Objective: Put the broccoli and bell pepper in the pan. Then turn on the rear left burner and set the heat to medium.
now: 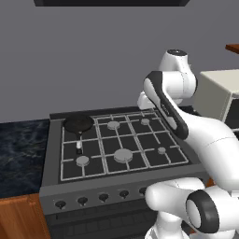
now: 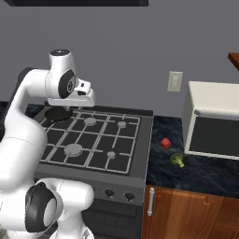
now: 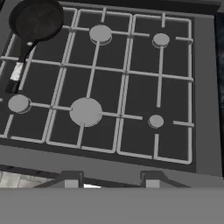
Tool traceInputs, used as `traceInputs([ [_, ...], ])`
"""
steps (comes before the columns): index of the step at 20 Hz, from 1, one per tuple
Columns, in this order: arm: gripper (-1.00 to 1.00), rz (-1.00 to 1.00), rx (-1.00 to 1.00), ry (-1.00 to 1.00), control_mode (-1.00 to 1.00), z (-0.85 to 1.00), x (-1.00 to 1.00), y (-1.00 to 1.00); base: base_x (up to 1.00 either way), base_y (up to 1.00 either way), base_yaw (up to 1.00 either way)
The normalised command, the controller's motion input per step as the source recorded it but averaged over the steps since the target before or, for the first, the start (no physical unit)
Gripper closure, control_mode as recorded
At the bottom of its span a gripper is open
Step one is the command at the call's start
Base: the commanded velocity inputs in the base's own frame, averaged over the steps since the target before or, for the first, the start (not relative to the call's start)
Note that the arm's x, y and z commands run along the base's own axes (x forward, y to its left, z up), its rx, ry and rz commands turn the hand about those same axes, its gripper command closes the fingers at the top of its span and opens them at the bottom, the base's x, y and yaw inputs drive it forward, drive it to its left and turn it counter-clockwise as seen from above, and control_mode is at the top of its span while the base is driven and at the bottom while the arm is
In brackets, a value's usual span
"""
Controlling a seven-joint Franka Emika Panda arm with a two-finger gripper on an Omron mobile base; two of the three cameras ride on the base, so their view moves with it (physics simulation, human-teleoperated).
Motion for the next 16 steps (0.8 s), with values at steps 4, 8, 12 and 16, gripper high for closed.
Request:
traceInputs([
  [4,-1.00,0.00,0.00,0.02,-1.00,0.00,-0.01,0.00,0.00,0.00,0.00],
  [8,-1.00,0.00,-0.01,0.01,-1.00,-0.05,-0.05,0.08,0.00,0.00,0.00],
  [12,-1.00,-0.06,-0.05,0.00,-1.00,-0.31,0.00,0.07,0.00,0.00,0.00],
  [16,-1.00,-0.19,-0.07,0.00,-1.00,-0.07,0.00,0.11,0.00,0.00,0.00],
])
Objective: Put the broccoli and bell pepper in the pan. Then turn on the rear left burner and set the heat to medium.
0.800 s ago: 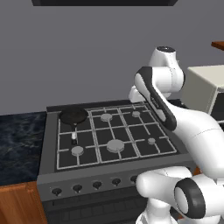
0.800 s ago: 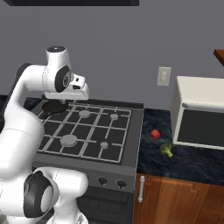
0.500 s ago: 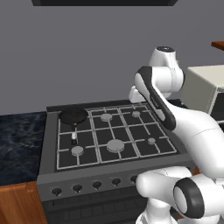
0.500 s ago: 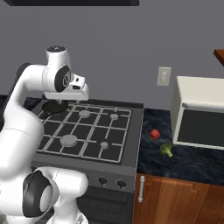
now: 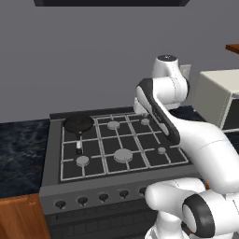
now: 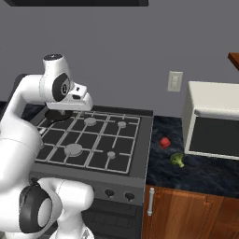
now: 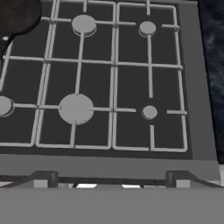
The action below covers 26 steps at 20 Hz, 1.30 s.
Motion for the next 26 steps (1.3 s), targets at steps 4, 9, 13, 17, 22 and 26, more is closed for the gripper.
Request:
traceInputs([
  [4,-1.00,-0.31,-0.15,0.00,-1.00,0.00,0.19,0.00,0.00,0.00,0.00],
  [9,-1.00,-0.43,-0.09,0.01,-1.00,-0.21,0.08,-0.07,0.00,0.00,0.00],
  [13,-1.00,-0.35,-0.02,0.11,-1.00,-0.50,0.33,-0.89,0.00,0.00,0.00],
  [17,-1.00,-0.23,0.00,0.05,-1.00,-0.50,0.28,-1.00,0.00,0.00,0.00],
  [22,-1.00,-0.03,0.00,0.01,-1.00,-0.20,0.13,-0.70,0.00,0.00,0.00],
  [26,-1.00,0.12,0.01,0.03,-1.00,-0.21,0.04,-0.56,0.00,0.00,0.00],
])
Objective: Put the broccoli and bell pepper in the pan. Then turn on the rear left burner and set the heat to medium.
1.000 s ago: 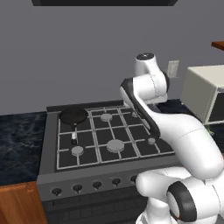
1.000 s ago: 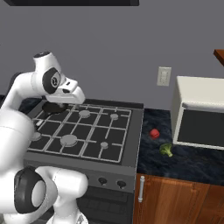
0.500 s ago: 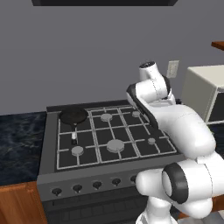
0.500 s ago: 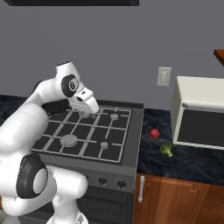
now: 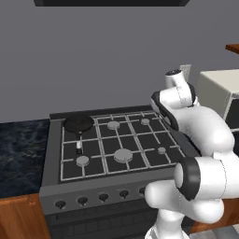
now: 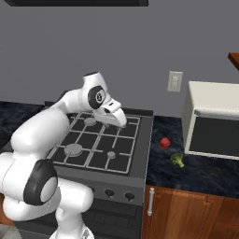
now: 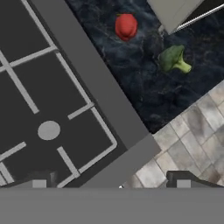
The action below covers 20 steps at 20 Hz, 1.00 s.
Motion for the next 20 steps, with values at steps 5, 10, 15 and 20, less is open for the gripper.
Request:
traceInputs([
  [5,-1.00,0.16,0.01,0.01,-1.00,-0.08,0.00,-0.55,0.00,0.00,0.00],
  [10,-1.00,0.15,0.00,0.04,-1.00,0.00,-0.19,-0.63,0.00,0.00,0.00],
  [15,-1.00,0.19,0.04,0.00,-1.00,0.00,-0.42,-0.60,0.00,0.00,0.00],
  [20,-1.00,0.00,0.03,0.00,-1.00,-0.17,-0.17,-0.31,0.00,0.00,0.00],
])
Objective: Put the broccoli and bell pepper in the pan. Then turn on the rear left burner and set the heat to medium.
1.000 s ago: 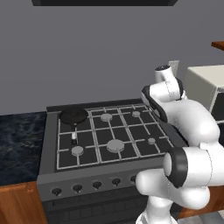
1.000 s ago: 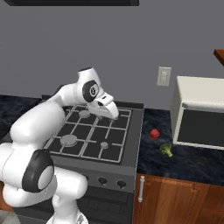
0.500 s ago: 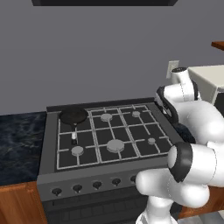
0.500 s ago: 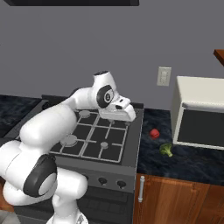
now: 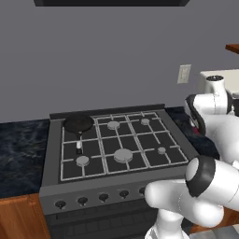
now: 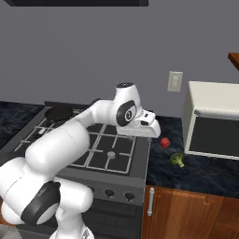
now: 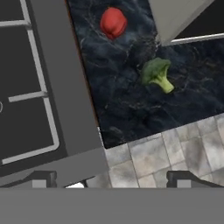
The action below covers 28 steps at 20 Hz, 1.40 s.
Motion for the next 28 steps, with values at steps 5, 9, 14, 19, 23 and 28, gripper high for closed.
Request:
traceInputs([
  [5,-1.00,-0.19,0.02,-0.02,-1.00,-0.47,0.00,-0.38,0.00,0.00,0.00],
  [9,-1.00,-0.21,0.08,-0.04,-1.00,-0.29,0.01,-0.58,0.00,0.00,0.00],
  [14,-1.00,-0.16,0.15,-0.10,-1.00,-0.13,0.08,-0.49,0.00,0.00,0.00],
  [19,-1.00,-0.03,0.05,-0.17,-1.00,-0.20,0.18,-0.08,0.00,0.00,0.00],
  [23,-1.00,0.00,-0.02,-0.26,-1.00,-0.23,0.06,0.00,0.00,0.00,0.00],
  [28,-1.00,0.00,-0.08,-0.14,-1.00,-0.09,0.00,0.00,0.00,0.00,0.00],
])
